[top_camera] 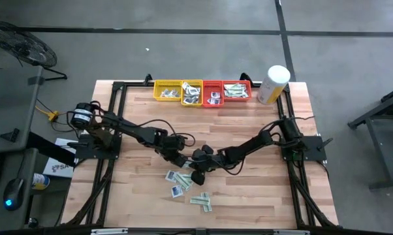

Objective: Pick & Place First Aid Supplies
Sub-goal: Put the green pad into the right orange bin

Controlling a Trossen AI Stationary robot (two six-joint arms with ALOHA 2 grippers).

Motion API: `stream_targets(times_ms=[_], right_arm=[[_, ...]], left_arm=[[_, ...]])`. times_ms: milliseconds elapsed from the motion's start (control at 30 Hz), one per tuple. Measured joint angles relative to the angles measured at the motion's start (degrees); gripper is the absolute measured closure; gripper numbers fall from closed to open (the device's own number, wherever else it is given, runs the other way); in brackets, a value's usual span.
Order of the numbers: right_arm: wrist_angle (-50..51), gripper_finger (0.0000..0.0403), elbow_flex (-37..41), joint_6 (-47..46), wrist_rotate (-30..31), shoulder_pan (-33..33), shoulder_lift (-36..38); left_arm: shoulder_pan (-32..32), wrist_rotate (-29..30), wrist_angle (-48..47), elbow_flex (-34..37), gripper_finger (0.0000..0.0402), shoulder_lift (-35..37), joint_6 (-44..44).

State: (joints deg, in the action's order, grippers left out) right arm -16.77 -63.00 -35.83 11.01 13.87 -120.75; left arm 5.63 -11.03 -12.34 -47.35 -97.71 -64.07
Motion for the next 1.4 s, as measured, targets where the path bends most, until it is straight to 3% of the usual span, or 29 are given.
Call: stream_targets(times_ms=[100, 367, 500, 767, 900, 1133, 1300, 1400], right_arm=[[0.02, 0.0403, 0.02, 0.00, 0.02, 0.00, 0.00], [1.40, 0.0403, 0.24, 0.02, -1.02, -0.09, 1.72], [5.05, 0.0403, 0.26, 1.58, -0.77, -0.03, 6.96], [21.61, 0.0403, 0.17, 4.80, 2.69, -1.22, 20.84], [29.00, 0.0403, 0.17, 4.81, 6.21, -2.47, 26.44], [38.18, 0.0402, 0.17, 3.97, 7.02, -5.89, 36.09], [41.93, 0.0397, 0.15, 8.75, 4.07, -7.99, 42.34], [43.34, 0.0371, 0.15, 11.36, 1.86, -9.10, 44.62]], left_arm=[[0.00, 0.06, 0.00, 0.00, 0.0393, 0.00, 1.30], [0.00, 0.00, -0.31, -0.11, 0.0398, 0.00, 2.37], [-0.02, -0.09, -0.44, -0.13, 0.0399, 0.01, 2.93], [-1.51, 1.12, -1.07, -1.47, 0.0400, 1.24, 7.99], [-2.99, 3.20, -0.59, -4.88, 0.0401, 2.54, 15.31], [-4.57, 6.01, -3.16, -13.32, 0.0401, 2.54, 27.36], [-4.55, 12.96, -10.57, -22.23, 0.0401, 2.55, 38.34], [-4.55, 17.65, -14.76, -27.78, 0.0401, 2.58, 43.62]])
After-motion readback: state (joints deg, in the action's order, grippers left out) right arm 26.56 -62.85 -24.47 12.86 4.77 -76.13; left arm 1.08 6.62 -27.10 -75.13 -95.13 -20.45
